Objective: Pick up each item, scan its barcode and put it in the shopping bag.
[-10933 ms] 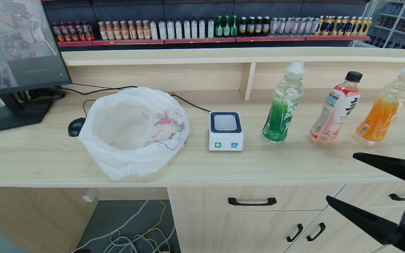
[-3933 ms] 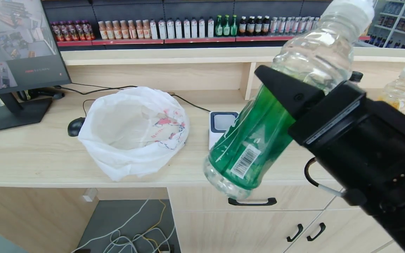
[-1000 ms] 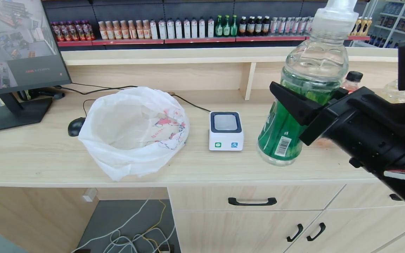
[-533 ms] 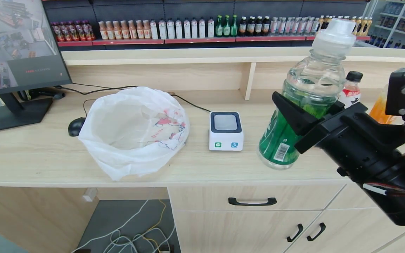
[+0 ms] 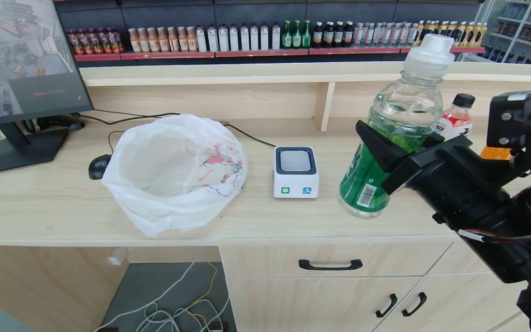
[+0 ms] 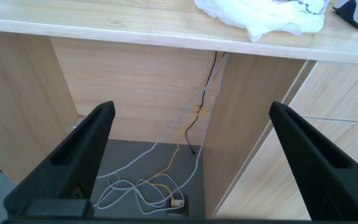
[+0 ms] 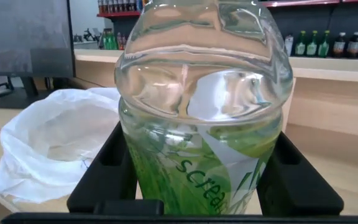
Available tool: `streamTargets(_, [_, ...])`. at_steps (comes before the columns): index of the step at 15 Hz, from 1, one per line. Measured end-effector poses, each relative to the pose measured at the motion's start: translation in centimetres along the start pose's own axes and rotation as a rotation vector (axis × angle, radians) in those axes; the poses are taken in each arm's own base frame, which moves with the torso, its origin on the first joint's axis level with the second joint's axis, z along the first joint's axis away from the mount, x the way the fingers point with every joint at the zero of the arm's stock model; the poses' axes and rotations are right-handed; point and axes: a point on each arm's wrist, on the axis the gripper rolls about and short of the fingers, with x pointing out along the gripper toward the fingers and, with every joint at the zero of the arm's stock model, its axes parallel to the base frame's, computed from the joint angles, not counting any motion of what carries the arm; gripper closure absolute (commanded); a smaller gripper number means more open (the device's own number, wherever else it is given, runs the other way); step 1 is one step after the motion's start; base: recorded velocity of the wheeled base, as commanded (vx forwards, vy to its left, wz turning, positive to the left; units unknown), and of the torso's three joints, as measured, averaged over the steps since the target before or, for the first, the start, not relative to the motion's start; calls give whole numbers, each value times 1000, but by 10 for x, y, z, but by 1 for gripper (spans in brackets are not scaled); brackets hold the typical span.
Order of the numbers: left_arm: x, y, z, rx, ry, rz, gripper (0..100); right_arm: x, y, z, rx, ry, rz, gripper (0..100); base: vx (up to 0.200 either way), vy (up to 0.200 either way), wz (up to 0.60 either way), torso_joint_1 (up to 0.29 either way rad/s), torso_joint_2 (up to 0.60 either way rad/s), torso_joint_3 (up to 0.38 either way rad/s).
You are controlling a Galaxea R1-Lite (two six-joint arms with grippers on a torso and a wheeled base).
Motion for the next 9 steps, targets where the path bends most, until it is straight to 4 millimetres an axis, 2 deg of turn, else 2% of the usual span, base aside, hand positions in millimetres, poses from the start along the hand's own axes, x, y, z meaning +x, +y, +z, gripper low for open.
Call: streamTargets(9, [0,0,0,1,0,0,0,2,-9,-1,6,-6,-33,100,0,200,0,3,4,0])
